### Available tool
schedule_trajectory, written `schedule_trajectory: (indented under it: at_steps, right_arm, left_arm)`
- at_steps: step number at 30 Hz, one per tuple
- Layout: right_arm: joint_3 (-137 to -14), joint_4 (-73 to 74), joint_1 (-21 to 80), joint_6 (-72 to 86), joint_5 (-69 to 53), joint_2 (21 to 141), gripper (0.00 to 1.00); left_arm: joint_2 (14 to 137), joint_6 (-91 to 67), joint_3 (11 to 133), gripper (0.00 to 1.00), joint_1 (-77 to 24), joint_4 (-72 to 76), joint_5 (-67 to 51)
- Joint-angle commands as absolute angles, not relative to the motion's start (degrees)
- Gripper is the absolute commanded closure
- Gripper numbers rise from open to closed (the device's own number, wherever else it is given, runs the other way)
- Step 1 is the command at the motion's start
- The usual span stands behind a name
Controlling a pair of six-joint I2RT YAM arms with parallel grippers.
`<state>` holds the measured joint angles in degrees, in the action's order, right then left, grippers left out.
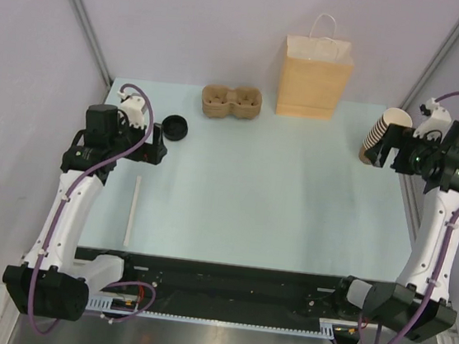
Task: Pack the takeout coffee
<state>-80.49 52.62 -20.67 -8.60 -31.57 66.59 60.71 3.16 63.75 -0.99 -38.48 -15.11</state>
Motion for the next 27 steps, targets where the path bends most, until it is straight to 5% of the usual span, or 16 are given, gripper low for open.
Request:
schedule_trajectory:
  at_steps: [1, 8, 19, 27]
  right_arm:
    - [-93.2, 57.2, -22.3, -9.6, -32.3, 73.7, 0.00]
    - [-115.8, 65.6, -27.0, -13.3, -29.6, 85.2, 0.00]
    - [-132.0, 70.7, -24.7, -20.0, -26.8, 97.5, 0.01]
    - [-133.6, 71.5, -12.8, -24.9, -15.8, 103.4, 0.30]
  left_arm:
    - [60.3, 5.1, 65.8, 0.00, -1.9, -38.2, -13.4]
    - [59.6, 4.7, 66.2, 0.00, -2.2, -37.0, -15.2]
    - [60.7, 4.4, 66.0, 0.00, -2.9, -35.1, -18.5]
    - [60.2, 4.7, 64.5, 0.00, -3.1, -34.2, -19.2]
